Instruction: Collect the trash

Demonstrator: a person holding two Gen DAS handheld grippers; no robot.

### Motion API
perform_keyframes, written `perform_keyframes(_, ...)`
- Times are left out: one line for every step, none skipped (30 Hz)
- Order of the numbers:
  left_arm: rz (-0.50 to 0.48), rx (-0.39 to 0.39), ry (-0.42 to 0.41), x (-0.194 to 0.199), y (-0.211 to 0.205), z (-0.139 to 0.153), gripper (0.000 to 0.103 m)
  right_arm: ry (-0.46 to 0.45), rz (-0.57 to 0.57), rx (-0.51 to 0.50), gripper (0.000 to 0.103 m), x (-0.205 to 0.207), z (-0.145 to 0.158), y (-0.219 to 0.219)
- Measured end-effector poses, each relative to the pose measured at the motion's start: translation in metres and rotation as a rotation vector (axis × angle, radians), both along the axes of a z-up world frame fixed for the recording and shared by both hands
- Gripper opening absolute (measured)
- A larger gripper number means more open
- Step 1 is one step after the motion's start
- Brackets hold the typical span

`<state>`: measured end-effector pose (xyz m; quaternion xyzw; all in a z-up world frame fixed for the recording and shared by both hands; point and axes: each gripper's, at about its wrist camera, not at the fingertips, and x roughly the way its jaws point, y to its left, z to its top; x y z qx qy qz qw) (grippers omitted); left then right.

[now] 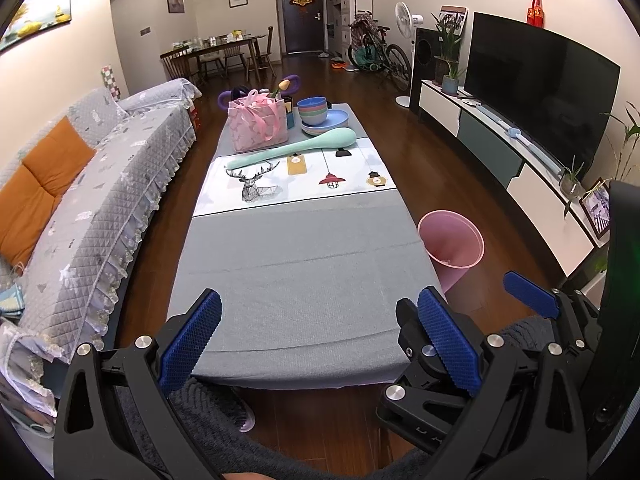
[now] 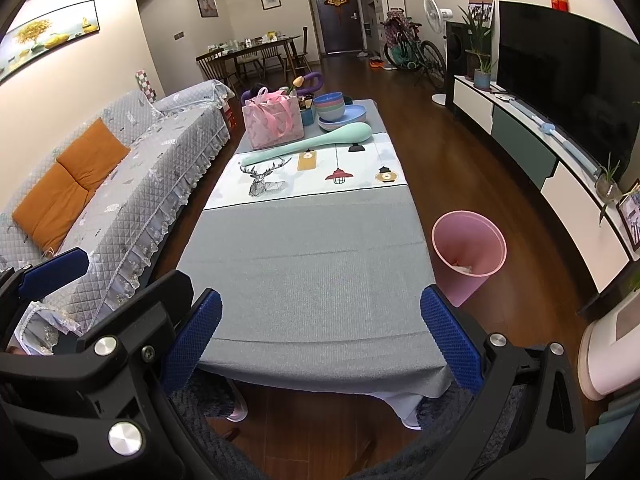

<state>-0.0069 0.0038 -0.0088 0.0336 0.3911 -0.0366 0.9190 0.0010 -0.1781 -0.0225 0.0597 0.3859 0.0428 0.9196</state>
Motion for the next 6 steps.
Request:
perform_keyframes(-0.004, -0.008, 0.004, 0.002, 0.001, -0.004, 0.095, 0.000, 0.000, 0.000, 0.098, 0.000, 0.000, 0.000)
perform_keyframes(-0.005, -0.015, 0.009, 0.004, 0.003, -0.009, 0.095, 0.001, -0.002, -0.001, 0.098, 0.000, -0.001, 0.001)
perform_keyframes(-0.006, -0.027, 0.015, 0.008, 0.005, -0.015, 0.096, 0.002, -0.003, -0.002, 0.098, 0.001, -0.002, 0.002)
perform_keyframes(-0.010, -0.051, 0.022, 0.015, 0.009, -0.024, 0.096, 0.007, -0.001, -0.006, 0.098, 0.002, -0.006, 0.003)
perform_keyframes(-0.018, -0.070, 0.025, 0.019, 0.012, -0.032, 0.095, 0.014, 0.002, -0.013, 0.098, 0.005, -0.010, 0.004)
perform_keyframes(-0.025, -0.086, 0.033, 0.026, 0.015, -0.043, 0.096, 0.021, 0.004, -0.020, 0.098, 0.008, -0.014, 0.005)
